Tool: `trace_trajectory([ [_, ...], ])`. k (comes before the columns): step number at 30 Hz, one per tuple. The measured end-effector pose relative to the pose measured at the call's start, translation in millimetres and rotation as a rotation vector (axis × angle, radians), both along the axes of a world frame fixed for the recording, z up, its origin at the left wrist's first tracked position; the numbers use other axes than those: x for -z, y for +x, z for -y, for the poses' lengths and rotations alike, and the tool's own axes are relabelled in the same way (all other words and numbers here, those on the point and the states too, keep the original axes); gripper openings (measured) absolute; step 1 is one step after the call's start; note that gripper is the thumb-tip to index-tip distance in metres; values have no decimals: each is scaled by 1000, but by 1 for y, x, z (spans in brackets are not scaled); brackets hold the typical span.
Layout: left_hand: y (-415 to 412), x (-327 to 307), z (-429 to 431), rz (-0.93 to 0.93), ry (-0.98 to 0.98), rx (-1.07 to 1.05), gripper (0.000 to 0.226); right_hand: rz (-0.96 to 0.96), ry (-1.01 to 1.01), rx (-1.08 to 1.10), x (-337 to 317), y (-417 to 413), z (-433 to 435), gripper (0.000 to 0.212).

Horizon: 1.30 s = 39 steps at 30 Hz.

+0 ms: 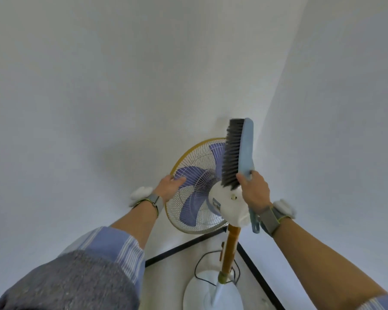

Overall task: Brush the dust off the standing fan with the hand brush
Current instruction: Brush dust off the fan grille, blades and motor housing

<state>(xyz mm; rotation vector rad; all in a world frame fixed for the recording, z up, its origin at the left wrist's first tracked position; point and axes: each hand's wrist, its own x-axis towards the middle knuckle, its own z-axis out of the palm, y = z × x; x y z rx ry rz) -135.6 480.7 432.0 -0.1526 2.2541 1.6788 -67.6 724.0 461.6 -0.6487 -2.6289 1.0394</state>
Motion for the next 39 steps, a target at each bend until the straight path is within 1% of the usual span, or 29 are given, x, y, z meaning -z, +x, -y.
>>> trace_trajectory([
  [1,2,-2,-4,-11,-15,-3,73,12,17,-45,4,-2,-2,57],
  [3,4,-2,-13,-25,-33,-20,70,74,-11,-82,21,-9,-20,62],
  [4,4,-1,-16,-33,-40,-36,69,111,-53,-60,30,-13,-32,62],
  [6,6,-2,-19,-44,-66,-67,70,144,-206,24,46,-23,-61,61],
  [8,6,-1,-18,-46,-85,-92,72,150,-318,92,53,-26,-83,58],
  [10,7,2,-22,-55,-99,-142,73,130,-304,96,58,-26,-102,55],
  [11,7,3,-24,-56,-110,-172,74,91,-278,79,61,-27,-108,58],
  [13,10,6,-30,-55,-139,-229,75,87,-249,35,73,-20,-114,76],
  [14,11,8,-31,-59,-153,-254,75,111,-215,7,78,-11,-113,78],
  [16,13,9,-35,-69,-189,-305,75,179,-134,-25,97,10,-114,68],
  [18,16,8,-39,-76,-224,-340,76,273,-127,-6,118,23,-119,62],
  [19,17,8,-42,-72,-236,-352,75,326,-152,8,128,25,-122,60],
  [21,19,8,-48,-61,-258,-365,72,401,-267,50,146,23,-131,58],
  [23,21,7,-53,-64,-275,-356,72,368,-366,100,170,18,-137,57],
  [25,24,9,-56,-74,-281,-344,71,312,-453,136,163,29,-121,52],
  [26,25,11,-57,-86,-282,-339,69,320,-492,120,162,35,-113,50],
  [28,29,11,-59,-114,-282,-327,66,398,-608,76,164,45,-105,46],
  [31,34,9,-57,-96,-258,-357,69,594,-781,90,169,53,-114,39],
  [32,35,8,-55,-97,-248,-361,66,589,-814,102,166,55,-119,41],
  [34,35,8,-54,-115,-255,-350,57,461,-753,112,153,49,-127,50],
  [35,37,8,-53,-119,-251,-346,55,377,-717,122,143,43,-129,51],
  [37,41,6,-50,-122,-233,-322,58,186,-747,153,114,38,-126,46],
  [39,43,5,-46,-107,-211,-299,63,61,-772,134,80,30,-123,41],
])
